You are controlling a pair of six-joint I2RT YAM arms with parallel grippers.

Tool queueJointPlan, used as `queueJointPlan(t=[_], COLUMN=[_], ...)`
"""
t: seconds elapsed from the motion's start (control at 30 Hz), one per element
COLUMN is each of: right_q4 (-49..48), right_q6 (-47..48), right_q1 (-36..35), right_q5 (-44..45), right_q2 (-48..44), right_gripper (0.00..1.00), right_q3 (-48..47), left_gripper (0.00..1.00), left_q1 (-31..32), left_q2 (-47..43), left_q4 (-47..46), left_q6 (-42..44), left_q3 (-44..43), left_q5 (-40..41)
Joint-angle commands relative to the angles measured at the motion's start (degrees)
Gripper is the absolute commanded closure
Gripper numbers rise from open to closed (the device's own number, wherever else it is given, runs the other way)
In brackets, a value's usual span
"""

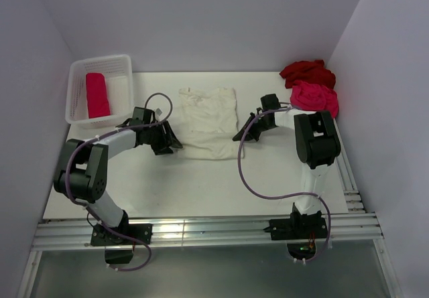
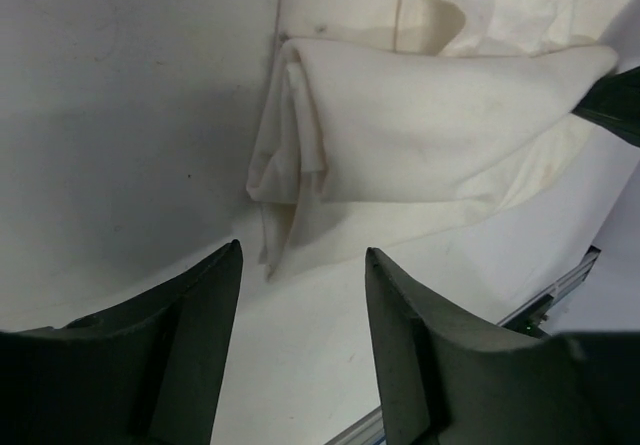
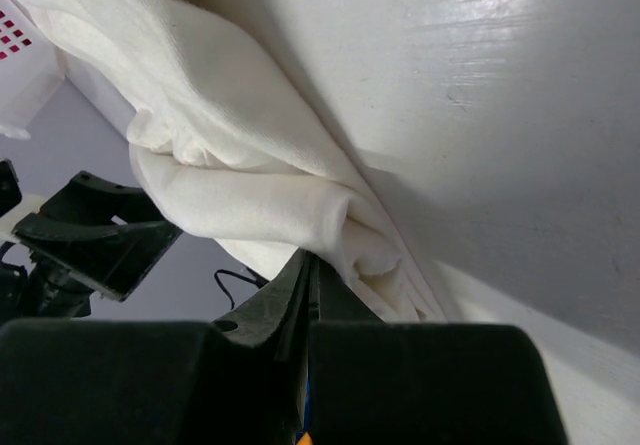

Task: Roll the t-shirts
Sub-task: Roll the tshirt

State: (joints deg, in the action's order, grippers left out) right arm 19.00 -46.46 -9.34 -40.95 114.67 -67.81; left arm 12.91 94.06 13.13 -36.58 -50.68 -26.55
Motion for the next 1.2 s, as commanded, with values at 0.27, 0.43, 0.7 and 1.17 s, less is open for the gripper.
queueJointPlan(t=[0.27, 0.43, 0.7, 1.17], right_q4=[2.97, 7.79, 8.78, -10.38], right_q6=[2.25, 7.68, 7.45, -9.08], right_q1=[-0.41, -2.51, -12.52, -24.32], right_q5=[1.31, 4.81, 3.60, -2.91], right_q2=[-3.75, -7.17, -1.31, 5.82], right_gripper=[1.00, 0.69, 0.63, 0.96], right_q3=[-3.20, -9.60, -21.66, -18.67], left_gripper=[0.80, 1.00, 1.00, 1.00], left_q1=[5.90, 6.08, 6.08, 6.08], left_q2=[4.90, 2.97, -1.33, -3.97], left_q4=[-4.25, -3.81, -5.65, -8.20], left_q6=[0.19, 0.89, 0.89, -0.69], left_q3=[-1.45, 0.40, 3.56, 5.59], left_q5=[4.13, 5.89, 4.93, 4.84])
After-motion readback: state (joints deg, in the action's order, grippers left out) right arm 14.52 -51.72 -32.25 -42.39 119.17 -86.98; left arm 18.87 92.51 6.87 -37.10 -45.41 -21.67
